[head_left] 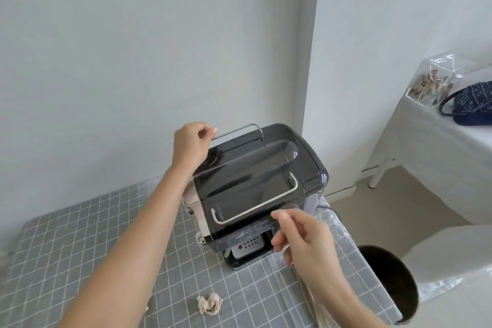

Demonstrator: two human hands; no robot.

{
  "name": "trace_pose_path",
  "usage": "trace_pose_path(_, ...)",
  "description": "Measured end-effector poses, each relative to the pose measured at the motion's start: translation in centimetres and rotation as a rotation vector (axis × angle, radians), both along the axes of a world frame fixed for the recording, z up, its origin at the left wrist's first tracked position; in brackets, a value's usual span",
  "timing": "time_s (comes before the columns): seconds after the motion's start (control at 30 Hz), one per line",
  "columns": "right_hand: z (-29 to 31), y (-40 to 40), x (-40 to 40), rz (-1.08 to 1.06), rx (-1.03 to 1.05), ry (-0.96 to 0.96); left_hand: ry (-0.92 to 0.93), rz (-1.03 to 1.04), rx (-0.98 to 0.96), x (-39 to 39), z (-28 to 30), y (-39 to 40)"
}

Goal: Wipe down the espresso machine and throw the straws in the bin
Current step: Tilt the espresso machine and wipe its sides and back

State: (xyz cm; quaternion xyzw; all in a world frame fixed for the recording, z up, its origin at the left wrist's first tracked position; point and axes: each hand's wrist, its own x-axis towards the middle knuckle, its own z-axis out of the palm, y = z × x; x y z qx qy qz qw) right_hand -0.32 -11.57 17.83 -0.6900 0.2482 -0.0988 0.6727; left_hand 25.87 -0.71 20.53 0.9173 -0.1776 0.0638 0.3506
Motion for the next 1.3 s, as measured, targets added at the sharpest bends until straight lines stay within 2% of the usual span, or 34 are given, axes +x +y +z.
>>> trace_pose_path(0.07, 1.2, 0.5, 1.5, -0.041, 0.201, 0.018, 0.069, -0.094, 0.072, 1.3, -0.3, -0.7)
trace_pose_path(0.17, 1.9, 0.8, 3.1, -0.111, 0.376, 0.036, 0.132, -0.187, 0.138, 2.3, -0.1, -1.7)
trace_pose_path(0.3, 2.2, 1.0, 4.5, -0.155, 0.501, 0.040, 0.252, -0.260, 0.172, 2.8, 0.8, -2.5)
trace_pose_path(0.4, 2.5, 0.5, 5.2, -0.159, 0.515, 0.057, 0.371, -0.246, 0.154, 3.1, 1.1, -2.5)
trace_pose_path(0.5, 3.5, -1.4, 6.5, -0.118, 0.420, 0.080, 0.513, -0.157, 0.057, 3.3, 1.4, -1.4)
trace_pose_path(0.73, 4.6, -8.7, 13.8, 0.025, 0.031, 0.162, 0.727, -0.002, -0.218, 0.9, 3.2, 3.1)
trace_pose_path(0.97, 5.3, -11.1, 19.6, 0.202, -0.332, 0.262, 0.752, 0.125, -0.399, -2.5, 2.7, 3.7)
trace_pose_path(1.1, 5.8, -11.3, 20.2, 0.258, -0.419, 0.319, 0.754, 0.192, -0.433, -3.9, 2.0, 3.5)
trace_pose_path(1.3, 4.8, -11.8, 19.9, 0.316, -0.402, 0.349, 0.780, 0.236, -0.447, -5.4, 1.3, 3.3)
